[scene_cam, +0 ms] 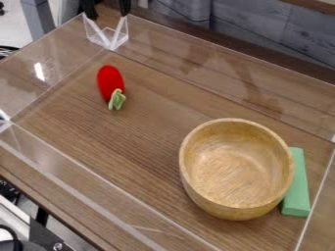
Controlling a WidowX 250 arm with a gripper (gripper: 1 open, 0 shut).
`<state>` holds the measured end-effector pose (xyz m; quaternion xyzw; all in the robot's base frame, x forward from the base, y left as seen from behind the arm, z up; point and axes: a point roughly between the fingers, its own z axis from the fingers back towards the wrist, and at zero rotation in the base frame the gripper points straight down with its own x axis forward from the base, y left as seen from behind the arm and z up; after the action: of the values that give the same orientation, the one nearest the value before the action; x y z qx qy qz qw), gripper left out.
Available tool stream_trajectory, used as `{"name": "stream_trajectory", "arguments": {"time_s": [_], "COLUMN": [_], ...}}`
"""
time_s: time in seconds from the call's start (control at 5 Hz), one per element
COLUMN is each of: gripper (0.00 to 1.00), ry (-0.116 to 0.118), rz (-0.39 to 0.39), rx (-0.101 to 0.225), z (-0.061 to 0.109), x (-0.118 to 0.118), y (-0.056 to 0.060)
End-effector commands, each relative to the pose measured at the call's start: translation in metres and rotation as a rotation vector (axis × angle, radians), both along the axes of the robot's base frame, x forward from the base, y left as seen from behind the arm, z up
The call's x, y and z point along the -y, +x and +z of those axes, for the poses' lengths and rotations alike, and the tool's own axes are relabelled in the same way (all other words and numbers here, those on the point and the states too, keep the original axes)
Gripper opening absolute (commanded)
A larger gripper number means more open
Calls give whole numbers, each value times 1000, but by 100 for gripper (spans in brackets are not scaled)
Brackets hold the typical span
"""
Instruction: Move the red fruit to the left
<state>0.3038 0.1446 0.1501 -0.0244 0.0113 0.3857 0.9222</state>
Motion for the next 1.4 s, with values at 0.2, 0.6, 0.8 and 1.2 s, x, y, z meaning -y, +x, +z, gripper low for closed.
{"name": "stream_trajectory", "arguments": {"time_s": [0.2,0.6,0.8,1.2], "gripper": [100,100,100,100], "ry": [48,63,69,78], "rz": [65,180,195,168], "rx": [14,-7,-16,-26], "z": [4,8,4,-1], "x": [0,5,8,15], "y": [-11,-29,-25,-25]}}
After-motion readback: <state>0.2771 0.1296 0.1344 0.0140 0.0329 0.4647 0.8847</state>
